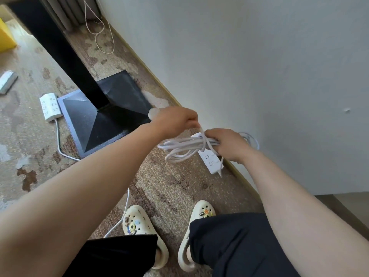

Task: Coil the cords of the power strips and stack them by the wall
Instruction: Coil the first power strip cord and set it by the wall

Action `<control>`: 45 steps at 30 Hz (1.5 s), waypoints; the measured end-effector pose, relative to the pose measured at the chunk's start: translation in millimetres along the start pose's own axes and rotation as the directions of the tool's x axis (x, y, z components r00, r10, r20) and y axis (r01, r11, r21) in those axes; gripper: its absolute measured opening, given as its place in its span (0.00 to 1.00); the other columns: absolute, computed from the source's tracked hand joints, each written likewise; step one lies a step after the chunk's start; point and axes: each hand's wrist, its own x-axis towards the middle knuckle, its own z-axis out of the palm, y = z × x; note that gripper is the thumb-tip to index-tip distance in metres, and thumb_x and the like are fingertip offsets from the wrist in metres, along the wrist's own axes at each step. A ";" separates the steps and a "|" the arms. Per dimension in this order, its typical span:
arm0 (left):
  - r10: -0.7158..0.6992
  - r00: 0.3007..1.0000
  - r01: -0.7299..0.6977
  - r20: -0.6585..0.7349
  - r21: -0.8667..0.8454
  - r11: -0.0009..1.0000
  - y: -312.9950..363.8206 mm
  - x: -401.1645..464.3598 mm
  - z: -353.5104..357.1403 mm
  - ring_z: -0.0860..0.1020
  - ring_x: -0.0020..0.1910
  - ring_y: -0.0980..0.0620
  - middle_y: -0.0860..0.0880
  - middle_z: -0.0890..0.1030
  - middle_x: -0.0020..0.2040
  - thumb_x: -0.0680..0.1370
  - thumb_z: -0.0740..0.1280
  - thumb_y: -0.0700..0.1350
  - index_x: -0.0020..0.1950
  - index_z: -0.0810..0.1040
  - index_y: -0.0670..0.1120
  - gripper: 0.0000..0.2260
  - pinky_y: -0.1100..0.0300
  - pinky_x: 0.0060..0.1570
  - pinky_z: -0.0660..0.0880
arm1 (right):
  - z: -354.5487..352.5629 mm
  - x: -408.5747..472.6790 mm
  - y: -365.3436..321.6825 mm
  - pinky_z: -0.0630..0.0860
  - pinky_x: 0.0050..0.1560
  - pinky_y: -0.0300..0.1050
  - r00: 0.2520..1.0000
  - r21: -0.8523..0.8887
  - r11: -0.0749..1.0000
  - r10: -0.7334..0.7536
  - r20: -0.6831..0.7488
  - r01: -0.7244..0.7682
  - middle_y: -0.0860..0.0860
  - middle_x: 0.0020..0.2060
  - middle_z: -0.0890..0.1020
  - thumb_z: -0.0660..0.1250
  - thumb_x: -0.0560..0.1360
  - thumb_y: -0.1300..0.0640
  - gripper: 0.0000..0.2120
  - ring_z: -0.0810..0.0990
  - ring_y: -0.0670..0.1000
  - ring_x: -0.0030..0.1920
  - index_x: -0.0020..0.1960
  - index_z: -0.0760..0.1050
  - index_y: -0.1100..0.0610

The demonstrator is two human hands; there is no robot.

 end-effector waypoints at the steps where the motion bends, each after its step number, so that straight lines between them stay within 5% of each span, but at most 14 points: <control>1: -0.043 0.998 0.051 0.053 -0.164 0.985 -5.8 0.0 0.3 0.78 0.37 0.52 0.54 0.79 0.36 0.80 0.63 0.54 0.41 0.77 0.51 0.11 0.53 0.40 0.75 | -1.6 -1.3 -0.8 0.76 0.43 0.48 1.000 0.055 0.998 -0.019 -0.010 0.020 0.41 0.42 0.80 0.68 0.76 0.58 0.12 0.77 0.44 0.42 0.50 0.77 0.40; 4: -0.072 0.955 0.227 0.286 -0.554 0.801 -18.8 -5.9 -3.2 0.78 0.32 0.57 0.55 0.82 0.34 0.79 0.65 0.52 0.39 0.82 0.53 0.11 0.61 0.37 0.75 | -6.8 -6.1 -4.3 0.74 0.44 0.47 0.998 0.270 0.961 -0.042 -0.055 0.056 0.44 0.41 0.82 0.70 0.75 0.57 0.10 0.78 0.45 0.42 0.48 0.79 0.41; 8: -0.077 0.862 0.497 0.501 -0.804 0.328 -38.5 -19.9 10.3 0.80 0.34 0.55 0.47 0.81 0.43 0.81 0.61 0.46 0.47 0.81 0.49 0.09 0.62 0.38 0.78 | -9.2 -9.5 -4.4 0.77 0.45 0.43 0.996 0.471 0.880 -0.025 -0.090 0.064 0.48 0.43 0.84 0.71 0.74 0.60 0.09 0.81 0.49 0.46 0.51 0.82 0.49; 10: -0.079 0.900 0.436 0.430 -0.870 0.232 -44.7 -30.5 24.1 0.81 0.36 0.57 0.49 0.82 0.43 0.82 0.59 0.40 0.51 0.79 0.46 0.09 0.64 0.38 0.79 | -9.3 -7.8 -2.1 0.76 0.43 0.34 0.994 0.560 0.826 -0.005 -0.111 0.066 0.45 0.43 0.85 0.72 0.75 0.64 0.12 0.81 0.42 0.44 0.50 0.82 0.47; 12: -0.073 0.929 0.364 0.363 -0.931 0.010 -45.8 -38.2 39.9 0.79 0.38 0.54 0.50 0.82 0.41 0.80 0.62 0.40 0.51 0.82 0.45 0.09 0.61 0.40 0.79 | -9.3 -5.3 -1.7 0.76 0.44 0.30 0.991 0.602 0.797 0.032 -0.132 0.055 0.45 0.43 0.84 0.73 0.74 0.63 0.12 0.81 0.40 0.44 0.50 0.82 0.47; 16: -0.272 0.878 0.340 0.393 -0.914 -0.222 -39.2 -46.4 70.4 0.74 0.34 0.52 0.46 0.77 0.41 0.82 0.61 0.42 0.53 0.80 0.42 0.08 0.60 0.32 0.77 | -3.0 -3.4 -4.3 0.77 0.45 0.31 0.985 0.652 0.758 0.099 -0.144 0.019 0.47 0.44 0.85 0.72 0.75 0.65 0.12 0.81 0.41 0.44 0.50 0.83 0.48; 18: -0.232 0.879 0.293 0.416 -0.856 -0.425 -28.7 -52.4 82.7 0.74 0.35 0.53 0.46 0.77 0.40 0.82 0.60 0.41 0.58 0.76 0.41 0.09 0.62 0.32 0.77 | -1.2 -2.9 -10.0 0.79 0.48 0.35 0.984 0.707 0.707 0.109 -0.143 0.024 0.48 0.45 0.86 0.72 0.74 0.65 0.12 0.83 0.44 0.46 0.51 0.83 0.49; 20: -0.196 0.891 0.267 0.410 -0.822 -0.504 -12.7 -55.2 88.6 0.74 0.35 0.55 0.48 0.77 0.39 0.82 0.58 0.39 0.60 0.74 0.42 0.09 0.63 0.32 0.75 | 1.0 -0.3 -13.9 0.79 0.49 0.37 0.980 0.728 0.685 0.133 -0.151 0.019 0.49 0.47 0.86 0.73 0.75 0.63 0.10 0.83 0.46 0.48 0.53 0.83 0.52; 23: -0.335 0.852 0.289 0.403 -0.895 -0.340 12.4 -46.0 87.7 0.72 0.34 0.55 0.49 0.76 0.39 0.83 0.58 0.40 0.58 0.77 0.40 0.10 0.63 0.32 0.72 | 5.7 6.3 -9.1 0.78 0.40 0.37 0.936 0.666 0.742 0.280 -0.213 -0.070 0.47 0.42 0.84 0.71 0.76 0.58 0.06 0.81 0.43 0.41 0.53 0.81 0.54; 28: -0.443 0.835 0.482 0.326 -0.821 0.306 40.7 -36.7 70.0 0.71 0.35 0.51 0.45 0.76 0.39 0.79 0.63 0.40 0.47 0.80 0.37 0.08 0.59 0.34 0.69 | 9.9 8.1 15.1 0.73 0.46 0.47 0.899 0.456 0.864 0.358 -0.253 -0.216 0.41 0.47 0.80 0.67 0.77 0.56 0.10 0.78 0.47 0.47 0.54 0.77 0.43; 32: -0.342 0.921 0.386 0.188 -0.562 0.731 38.0 -33.9 51.3 0.70 0.34 0.50 0.45 0.75 0.37 0.75 0.66 0.44 0.42 0.78 0.40 0.07 0.56 0.38 0.68 | 8.5 5.7 13.8 0.78 0.48 0.51 0.918 0.377 0.900 0.322 -0.233 -0.220 0.39 0.43 0.82 0.66 0.75 0.54 0.11 0.80 0.49 0.47 0.49 0.75 0.37; 35: -0.295 0.950 0.305 0.102 -0.510 0.804 30.0 -32.7 34.8 0.78 0.35 0.58 0.52 0.79 0.46 0.73 0.70 0.46 0.55 0.78 0.47 0.12 0.64 0.37 0.73 | 8.5 5.5 13.3 0.78 0.50 0.56 0.931 0.359 0.906 0.307 -0.195 -0.224 0.42 0.42 0.83 0.66 0.74 0.56 0.12 0.81 0.51 0.46 0.45 0.77 0.37; 39: -0.202 0.978 0.163 -0.050 -0.427 0.890 20.6 -31.1 23.6 0.73 0.26 0.71 0.58 0.77 0.44 0.74 0.71 0.43 0.53 0.74 0.50 0.11 0.76 0.25 0.66 | 9.5 6.1 15.0 0.78 0.50 0.57 0.953 0.381 0.906 0.261 -0.152 -0.187 0.44 0.44 0.84 0.68 0.75 0.57 0.11 0.81 0.51 0.47 0.53 0.80 0.43; 45: -0.104 0.984 0.065 -0.147 -0.250 0.966 14.9 -26.6 15.9 0.78 0.34 0.63 0.56 0.79 0.38 0.74 0.73 0.42 0.66 0.65 0.51 0.25 0.71 0.31 0.68 | 5.5 6.2 13.0 0.76 0.46 0.47 0.958 0.426 0.891 0.244 -0.150 -0.160 0.37 0.40 0.83 0.68 0.75 0.59 0.12 0.80 0.42 0.43 0.51 0.80 0.42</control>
